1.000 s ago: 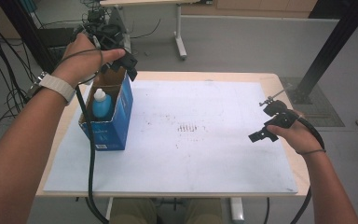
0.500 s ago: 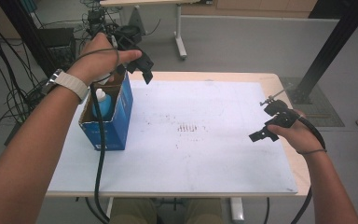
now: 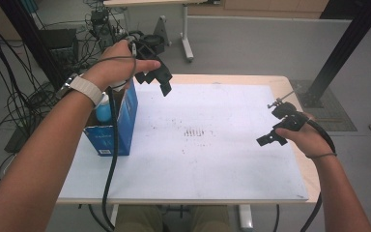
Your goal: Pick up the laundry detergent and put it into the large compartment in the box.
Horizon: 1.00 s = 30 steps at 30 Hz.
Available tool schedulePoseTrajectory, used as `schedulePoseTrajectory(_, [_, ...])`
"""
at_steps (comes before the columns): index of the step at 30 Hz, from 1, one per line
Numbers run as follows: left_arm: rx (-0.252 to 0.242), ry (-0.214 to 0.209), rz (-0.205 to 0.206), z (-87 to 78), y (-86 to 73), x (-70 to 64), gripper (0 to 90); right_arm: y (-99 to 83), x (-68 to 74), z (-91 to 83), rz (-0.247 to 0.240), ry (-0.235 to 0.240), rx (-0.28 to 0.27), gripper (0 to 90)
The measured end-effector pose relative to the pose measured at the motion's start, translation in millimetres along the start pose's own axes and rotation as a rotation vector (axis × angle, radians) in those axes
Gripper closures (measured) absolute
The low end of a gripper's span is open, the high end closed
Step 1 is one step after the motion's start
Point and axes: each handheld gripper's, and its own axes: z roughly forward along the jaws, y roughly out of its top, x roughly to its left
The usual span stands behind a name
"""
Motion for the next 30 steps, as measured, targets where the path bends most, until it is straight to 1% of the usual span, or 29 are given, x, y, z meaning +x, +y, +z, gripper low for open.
schedulePoseTrajectory(1, [-0.001, -0.001, 0.007, 0.4, -0.4, -1.2, 9.4, 0.0, 0.4, -0.3, -0.008, 0.0, -0.004, 6.7])
schedulePoseTrajectory(4, [-0.005, -0.005, 0.012, 0.3, -1.6, -1.3, 9.4, -0.2, 1.3, -1.3, -0.01, -0.002, -0.008, 6.7])
schedulePoseTrajectory(9, [-0.014, -0.012, 0.022, 3.0, -5.6, -0.4, 9.2, -0.3, 2.4, -0.9, -0.002, -0.003, -0.007, 6.7])
schedulePoseTrajectory(17, [-0.025, -0.018, 0.025, 3.4, -11.1, 0.5, 9.2, -0.7, 5.8, -2.6, -0.004, -0.006, -0.007, 6.7])
schedulePoseTrajectory(30, [-0.023, -0.022, 0.025, 6.9, -10.9, 0.4, 9.1, -0.8, 5.5, -3.6, -0.005, -0.009, -0.01, 6.7])
